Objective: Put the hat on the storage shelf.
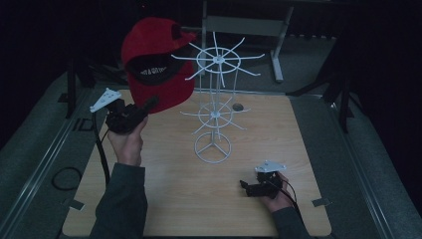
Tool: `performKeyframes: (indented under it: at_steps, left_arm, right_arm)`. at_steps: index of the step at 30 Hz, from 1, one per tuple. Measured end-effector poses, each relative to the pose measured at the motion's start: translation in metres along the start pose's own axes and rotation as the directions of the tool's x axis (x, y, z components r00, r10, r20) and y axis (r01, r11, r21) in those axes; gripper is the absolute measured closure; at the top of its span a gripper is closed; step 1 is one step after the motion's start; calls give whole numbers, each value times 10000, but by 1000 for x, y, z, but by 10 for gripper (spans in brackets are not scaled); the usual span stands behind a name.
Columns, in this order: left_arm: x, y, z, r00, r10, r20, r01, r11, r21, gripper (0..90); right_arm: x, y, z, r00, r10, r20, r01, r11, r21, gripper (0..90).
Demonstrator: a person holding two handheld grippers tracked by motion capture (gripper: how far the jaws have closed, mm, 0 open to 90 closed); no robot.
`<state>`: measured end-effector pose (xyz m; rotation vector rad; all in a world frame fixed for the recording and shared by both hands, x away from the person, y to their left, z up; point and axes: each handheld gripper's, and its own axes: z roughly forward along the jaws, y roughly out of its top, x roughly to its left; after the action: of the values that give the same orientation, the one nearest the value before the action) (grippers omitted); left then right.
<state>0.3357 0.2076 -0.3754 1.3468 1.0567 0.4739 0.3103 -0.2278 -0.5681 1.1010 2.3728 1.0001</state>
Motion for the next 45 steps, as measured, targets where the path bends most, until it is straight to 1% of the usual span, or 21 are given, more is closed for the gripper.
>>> performKeyframes:
  at_steps: [5,10,13,14,20,22,28,31,34,36,38,45]
  left_arm:
    - [4,-8,1,9997,190,-133,-187,9995,238,853]
    - [9,-18,1,9993,239,-296,-224,9984,511,853]
    - [11,-23,2,9981,428,-442,-396,9967,705,852]
    - [11,-25,2,9981,422,-447,-388,9964,749,852]
    - [12,-36,5,9956,820,-447,-762,9901,1175,850]
    - [13,-39,7,9954,873,-398,-816,9885,1274,848]
    - [17,-48,7,9947,951,-393,-877,9833,1594,848]
    - [19,-51,6,9947,947,-396,-871,9828,1628,846]
    - [17,-53,6,9945,1011,-290,-945,9800,1751,842]
    - [15,-54,6,9930,1141,-298,-1070,9779,1795,840]
    - [15,-56,5,9925,1180,-312,-1104,9771,1816,836]
    - [19,-61,5,9952,951,-228,-893,9786,1852,747]
  right_arm:
    - [0,0,0,10000,0,4,0,10000,0,131]
    - [0,0,0,10000,5,5,-5,10000,-6,131]
    - [0,0,0,10000,-2,-2,2,10000,1,131]
    - [0,0,0,10000,-4,-2,4,10000,0,131]
    - [0,0,0,10000,-7,-1,7,10000,-1,131]
    - [0,0,0,10000,-12,-9,12,10000,2,131]
    - [0,0,0,10000,-12,-9,12,10000,2,131]
    - [0,0,0,10000,-28,-10,28,10000,3,131]
    - [0,0,0,10000,-28,-10,28,10000,2,131]
    - [0,0,0,10000,-28,-13,28,10000,1,131]
    - [0,0,0,10000,-30,-10,30,10000,2,131]
    - [0,0,0,10000,-50,-13,50,10000,6,131]
